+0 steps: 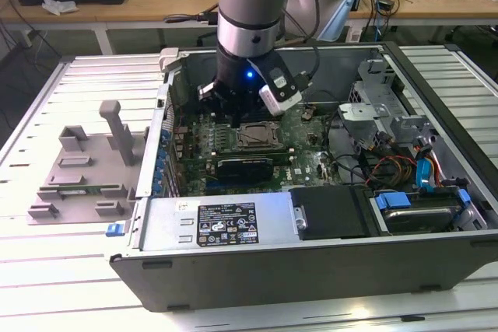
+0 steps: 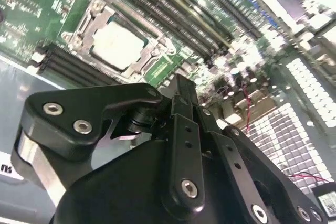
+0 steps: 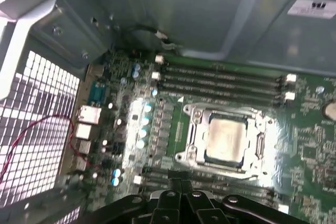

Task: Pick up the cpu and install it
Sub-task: 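Install the second cpu locking lever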

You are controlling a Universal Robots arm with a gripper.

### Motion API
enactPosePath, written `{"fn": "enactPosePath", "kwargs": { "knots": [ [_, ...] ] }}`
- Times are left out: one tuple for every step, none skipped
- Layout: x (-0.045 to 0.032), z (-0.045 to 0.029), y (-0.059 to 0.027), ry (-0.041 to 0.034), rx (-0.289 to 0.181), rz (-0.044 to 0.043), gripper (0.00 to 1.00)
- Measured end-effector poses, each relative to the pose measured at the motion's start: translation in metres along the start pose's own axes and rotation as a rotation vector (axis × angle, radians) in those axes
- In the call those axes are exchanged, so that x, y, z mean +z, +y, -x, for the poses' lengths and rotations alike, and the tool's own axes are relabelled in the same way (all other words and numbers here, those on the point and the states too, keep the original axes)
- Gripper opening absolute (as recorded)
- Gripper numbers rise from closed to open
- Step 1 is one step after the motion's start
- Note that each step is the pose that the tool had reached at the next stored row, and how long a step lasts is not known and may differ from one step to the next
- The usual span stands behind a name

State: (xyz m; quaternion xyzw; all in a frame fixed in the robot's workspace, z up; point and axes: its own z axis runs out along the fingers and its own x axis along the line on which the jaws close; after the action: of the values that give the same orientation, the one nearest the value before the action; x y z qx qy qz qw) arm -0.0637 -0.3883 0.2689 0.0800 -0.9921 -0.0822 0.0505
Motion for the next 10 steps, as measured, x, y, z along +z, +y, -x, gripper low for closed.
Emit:
{"fn": "enactPosePath", "kwargs": {
  "knots": [
    [-0.0005,0.0011,-0.0002,0.0074,0.002,-0.0095,0.11],
    [-0.0018,0.0035,-0.0006,0.024,0.008,-0.0306,0.11],
    [-0.0025,0.005,-0.0008,0.034,0.011,-0.0455,0.11],
    [-0.0026,0.0056,-0.0009,0.0375,0.013,-0.0528,0.11],
    [-0.0026,0.0057,-0.001,0.0383,0.013,-0.0558,0.11],
    [-0.0027,0.0058,-0.001,0.0384,0.013,-0.0561,0.11],
    [-0.0025,0.0058,-0.001,0.0385,0.013,-0.0564,0.11],
    [-0.0014,0.006,-0.0011,0.0369,0.013,-0.0564,0.11],
    [-0.0006,0.006,-0.0013,0.0339,0.013,-0.057,0.11],
    [-0.0001,0.006,-0.0015,0.0298,0.012,-0.0578,0.11]
  ]
}}
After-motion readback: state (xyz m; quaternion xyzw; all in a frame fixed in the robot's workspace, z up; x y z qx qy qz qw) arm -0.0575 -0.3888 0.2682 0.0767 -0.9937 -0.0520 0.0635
